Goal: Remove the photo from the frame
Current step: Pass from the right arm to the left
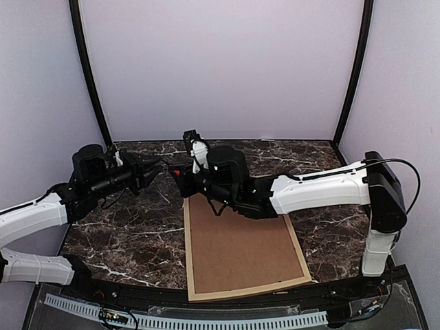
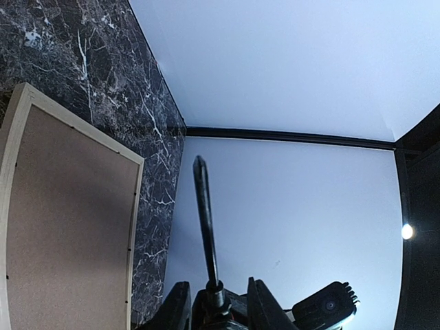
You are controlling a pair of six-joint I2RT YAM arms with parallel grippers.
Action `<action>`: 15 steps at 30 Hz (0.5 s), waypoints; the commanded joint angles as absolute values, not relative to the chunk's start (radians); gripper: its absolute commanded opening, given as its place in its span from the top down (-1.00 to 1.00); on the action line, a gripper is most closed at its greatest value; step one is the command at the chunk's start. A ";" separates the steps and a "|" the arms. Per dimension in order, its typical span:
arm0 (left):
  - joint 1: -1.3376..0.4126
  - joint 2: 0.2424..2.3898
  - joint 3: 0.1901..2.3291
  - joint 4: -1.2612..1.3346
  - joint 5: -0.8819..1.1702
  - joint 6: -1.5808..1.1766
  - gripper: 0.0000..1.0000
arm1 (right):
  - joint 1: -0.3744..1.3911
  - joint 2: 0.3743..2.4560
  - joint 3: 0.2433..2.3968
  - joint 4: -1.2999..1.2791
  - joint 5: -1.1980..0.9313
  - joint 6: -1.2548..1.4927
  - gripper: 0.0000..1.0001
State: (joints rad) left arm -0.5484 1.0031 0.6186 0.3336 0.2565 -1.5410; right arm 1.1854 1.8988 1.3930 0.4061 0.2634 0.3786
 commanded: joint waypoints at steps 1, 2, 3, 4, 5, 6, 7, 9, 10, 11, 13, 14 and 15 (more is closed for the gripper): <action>-0.555 0.986 0.636 0.302 0.226 -1.510 0.40 | 1.198 1.894 1.415 0.442 0.278 0.358 1.00; -0.555 0.988 0.632 0.307 0.224 -1.511 0.40 | 1.199 1.895 1.414 0.446 0.273 0.359 1.00; -0.555 0.993 0.627 0.329 0.223 -1.512 0.40 | 1.202 1.897 1.416 0.445 0.266 0.357 1.00; -0.555 0.994 0.611 0.351 0.217 -1.515 0.41 | 1.204 1.898 1.418 0.445 0.260 0.357 1.00; -0.555 0.998 0.605 0.390 0.214 -1.520 0.41 | 1.206 1.900 1.419 0.447 0.253 0.355 1.00; -0.555 1.003 0.592 0.419 0.206 -1.527 0.41 | 1.208 1.901 1.420 0.448 0.249 0.352 1.00; -0.555 1.005 0.588 0.430 0.202 -1.528 0.42 | 1.210 1.903 1.422 0.448 0.245 0.352 1.00; -0.555 1.019 0.586 0.442 0.199 -1.528 0.46 | 1.212 1.909 1.427 0.445 0.234 0.350 1.00; -0.555 1.030 0.585 0.454 0.202 -1.528 0.50 | 1.212 1.913 1.429 0.441 0.231 0.348 1.00; -0.555 1.036 0.585 0.460 0.205 -1.529 0.52 | 1.214 1.915 1.430 0.439 0.230 0.347 1.00; -0.555 1.052 0.584 0.471 0.213 -1.530 0.62 | 1.217 1.914 1.429 0.443 0.231 0.346 1.00; -0.555 1.060 0.585 0.471 0.219 -1.531 0.65 | 1.217 1.916 1.427 0.446 0.231 0.346 1.00; -0.555 1.064 0.586 0.470 0.221 -1.532 0.69 | 1.217 1.916 1.425 0.448 0.231 0.345 1.00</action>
State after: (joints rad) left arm -0.5484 1.0515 0.5995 0.4168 0.2165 -1.5330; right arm 1.2053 1.9038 1.3949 0.4034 0.2398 0.3603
